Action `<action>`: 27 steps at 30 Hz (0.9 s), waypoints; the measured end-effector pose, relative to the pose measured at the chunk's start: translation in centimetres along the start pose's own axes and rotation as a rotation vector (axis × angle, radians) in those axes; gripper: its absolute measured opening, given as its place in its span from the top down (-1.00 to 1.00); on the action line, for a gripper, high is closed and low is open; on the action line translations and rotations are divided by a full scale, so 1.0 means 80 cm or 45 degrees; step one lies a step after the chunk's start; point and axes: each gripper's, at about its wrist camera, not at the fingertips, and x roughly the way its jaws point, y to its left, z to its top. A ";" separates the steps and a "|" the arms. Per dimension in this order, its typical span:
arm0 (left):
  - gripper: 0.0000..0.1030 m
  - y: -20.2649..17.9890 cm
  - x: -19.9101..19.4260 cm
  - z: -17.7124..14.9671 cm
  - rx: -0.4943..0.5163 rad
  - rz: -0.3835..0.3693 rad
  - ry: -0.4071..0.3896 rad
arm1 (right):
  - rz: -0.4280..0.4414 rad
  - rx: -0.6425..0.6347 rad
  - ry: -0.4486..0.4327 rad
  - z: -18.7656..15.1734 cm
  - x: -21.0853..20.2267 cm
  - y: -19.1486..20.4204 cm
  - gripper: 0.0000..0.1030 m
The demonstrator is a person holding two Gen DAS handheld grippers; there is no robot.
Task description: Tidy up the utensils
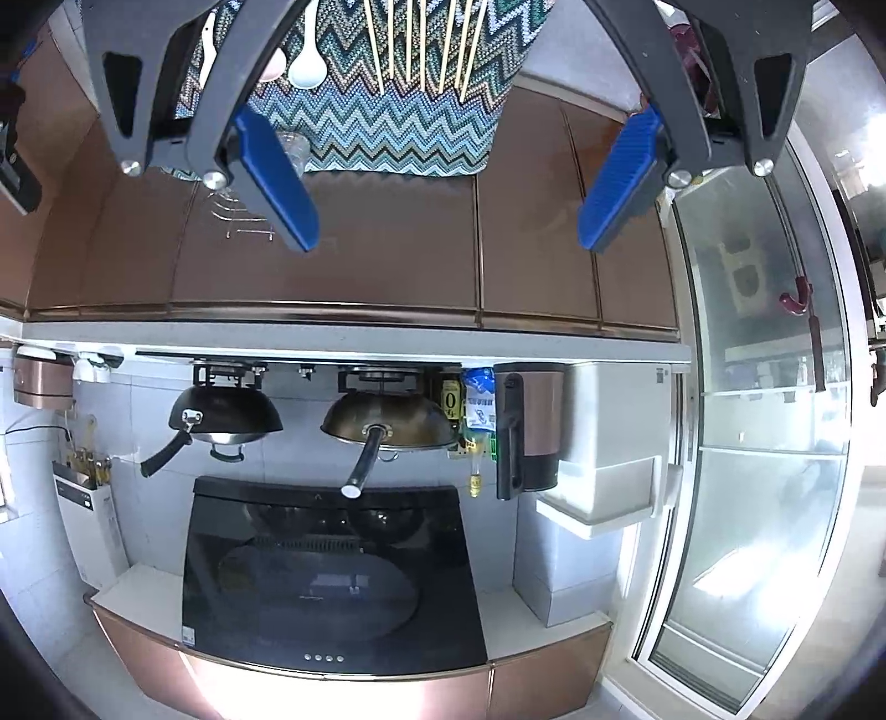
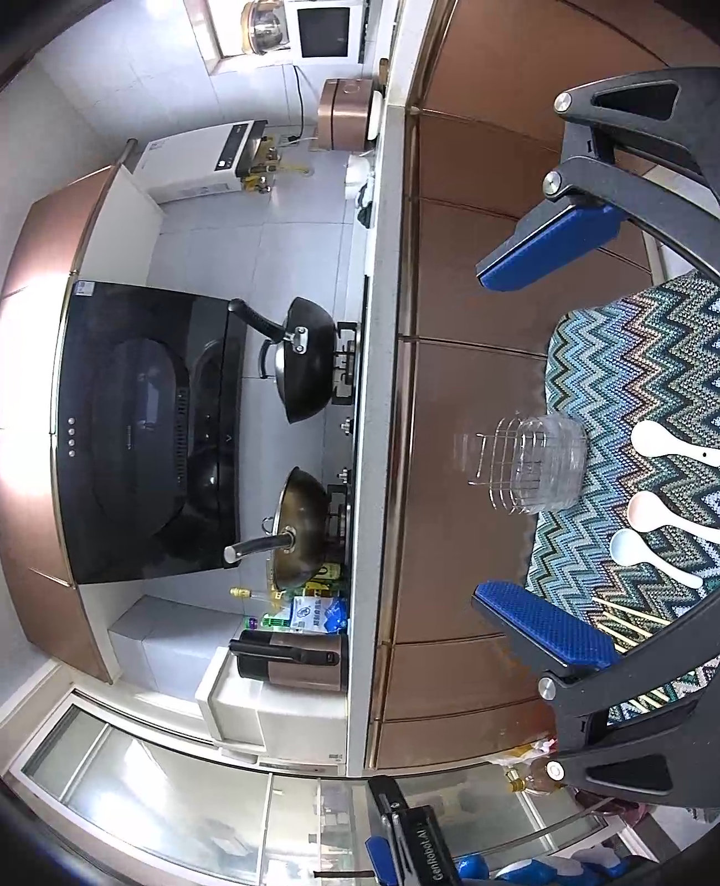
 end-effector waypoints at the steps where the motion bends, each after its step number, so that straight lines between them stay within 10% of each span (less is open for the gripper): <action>1: -0.85 0.000 0.002 0.000 -0.004 -0.004 0.006 | 0.003 0.003 0.005 -0.001 0.002 -0.001 -0.99; 27: -0.85 0.001 0.055 -0.012 -0.028 0.048 0.037 | 0.071 -0.016 0.083 -0.003 0.059 0.004 -0.99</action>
